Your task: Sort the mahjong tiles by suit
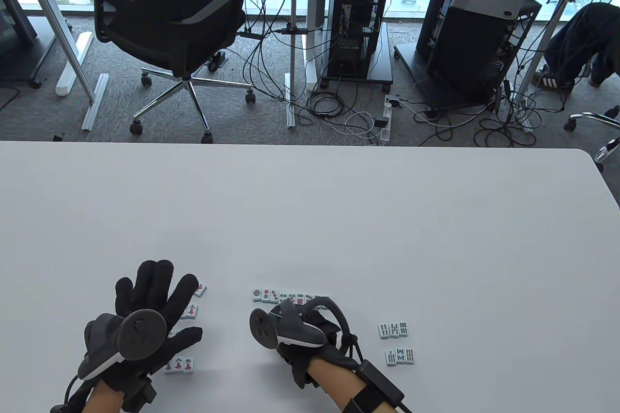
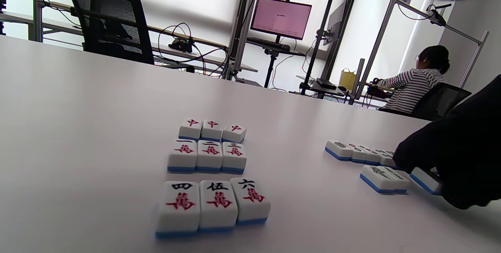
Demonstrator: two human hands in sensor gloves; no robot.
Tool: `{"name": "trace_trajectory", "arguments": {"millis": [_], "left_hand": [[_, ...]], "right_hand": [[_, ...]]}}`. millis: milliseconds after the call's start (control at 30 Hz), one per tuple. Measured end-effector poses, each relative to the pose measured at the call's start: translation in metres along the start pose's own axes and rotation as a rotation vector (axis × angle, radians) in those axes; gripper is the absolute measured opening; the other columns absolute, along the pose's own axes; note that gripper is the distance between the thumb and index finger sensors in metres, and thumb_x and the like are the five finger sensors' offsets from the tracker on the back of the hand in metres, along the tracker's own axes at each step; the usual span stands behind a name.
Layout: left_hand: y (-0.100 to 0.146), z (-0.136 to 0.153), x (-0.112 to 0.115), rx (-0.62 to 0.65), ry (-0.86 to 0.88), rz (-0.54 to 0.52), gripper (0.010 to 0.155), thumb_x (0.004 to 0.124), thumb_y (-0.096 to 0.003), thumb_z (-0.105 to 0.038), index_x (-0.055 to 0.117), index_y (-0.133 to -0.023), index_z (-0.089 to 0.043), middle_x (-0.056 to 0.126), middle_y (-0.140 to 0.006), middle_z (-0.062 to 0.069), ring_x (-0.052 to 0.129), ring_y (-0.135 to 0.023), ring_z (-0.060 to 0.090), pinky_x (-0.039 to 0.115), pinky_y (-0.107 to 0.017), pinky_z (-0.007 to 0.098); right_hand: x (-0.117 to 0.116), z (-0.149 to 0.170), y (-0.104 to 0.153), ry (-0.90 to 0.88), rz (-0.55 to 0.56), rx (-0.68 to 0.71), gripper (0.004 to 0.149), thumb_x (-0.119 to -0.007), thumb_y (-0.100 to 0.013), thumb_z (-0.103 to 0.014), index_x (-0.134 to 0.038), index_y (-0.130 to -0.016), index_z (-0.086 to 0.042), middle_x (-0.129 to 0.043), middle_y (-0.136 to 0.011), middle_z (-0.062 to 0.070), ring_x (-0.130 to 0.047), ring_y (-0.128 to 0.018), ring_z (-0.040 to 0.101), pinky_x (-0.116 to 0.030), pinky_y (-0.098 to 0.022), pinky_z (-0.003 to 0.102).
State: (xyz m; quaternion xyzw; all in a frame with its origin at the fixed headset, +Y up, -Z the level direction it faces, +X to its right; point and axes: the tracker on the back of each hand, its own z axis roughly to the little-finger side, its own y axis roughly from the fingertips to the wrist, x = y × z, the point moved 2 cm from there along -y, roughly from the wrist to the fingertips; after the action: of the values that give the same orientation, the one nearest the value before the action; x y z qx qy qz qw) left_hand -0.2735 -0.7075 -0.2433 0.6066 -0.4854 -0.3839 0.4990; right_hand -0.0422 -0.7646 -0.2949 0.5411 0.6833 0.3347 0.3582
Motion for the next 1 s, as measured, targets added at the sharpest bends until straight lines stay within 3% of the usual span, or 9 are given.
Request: {"name": "trace_trajectory", "arguments": {"millis": [467,667,800,1000], "left_hand": [[0.000,0.000,-0.001,0.001,0.005,-0.004,0.087,0.065,-0.0365,-0.073,0.026,-0.109,-0.043,-0.006,-0.113,-0.008,-0.008,-0.111,0.024,0.003,-0.075,0.065],[0.000,0.001,-0.002,0.001,0.012,-0.006,0.087,0.066,-0.0365,-0.073,0.026,-0.109,-0.043,-0.006,-0.113,-0.008,-0.008,-0.111,0.024,0.004,-0.075,0.065],[0.001,0.001,-0.002,0.002,0.017,-0.009,0.088,0.066,-0.0364,-0.073,0.026,-0.109,-0.043,-0.006,-0.113,-0.008,-0.008,-0.111,0.024,0.004,-0.075,0.065],[0.001,0.001,-0.002,0.004,0.013,-0.009,0.088,0.066,-0.0363,-0.073,0.026,-0.109,-0.043,-0.006,-0.113,-0.008,-0.008,-0.111,0.024,0.004,-0.075,0.065]], "right_hand": [[-0.005,0.000,-0.009,-0.038,0.053,-0.039,0.058,-0.085,-0.044,-0.036,-0.074,-0.091,-0.004,-0.096,-0.049,0.005,-0.089,-0.015,0.012,-0.081,-0.009,0.026],[0.010,0.007,0.005,-0.035,0.104,-0.009,0.060,-0.084,-0.043,-0.036,-0.071,-0.094,-0.006,-0.096,-0.051,0.005,-0.090,-0.016,0.013,-0.081,-0.010,0.026],[0.028,0.030,0.023,-0.029,0.135,-0.026,0.060,-0.084,-0.043,-0.036,-0.071,-0.095,-0.007,-0.096,-0.051,0.006,-0.090,-0.017,0.013,-0.082,-0.011,0.027],[0.038,0.094,0.050,-0.011,0.104,-0.164,0.060,-0.084,-0.044,-0.036,-0.071,-0.095,-0.008,-0.096,-0.052,0.006,-0.090,-0.018,0.014,-0.082,-0.012,0.027]]}}
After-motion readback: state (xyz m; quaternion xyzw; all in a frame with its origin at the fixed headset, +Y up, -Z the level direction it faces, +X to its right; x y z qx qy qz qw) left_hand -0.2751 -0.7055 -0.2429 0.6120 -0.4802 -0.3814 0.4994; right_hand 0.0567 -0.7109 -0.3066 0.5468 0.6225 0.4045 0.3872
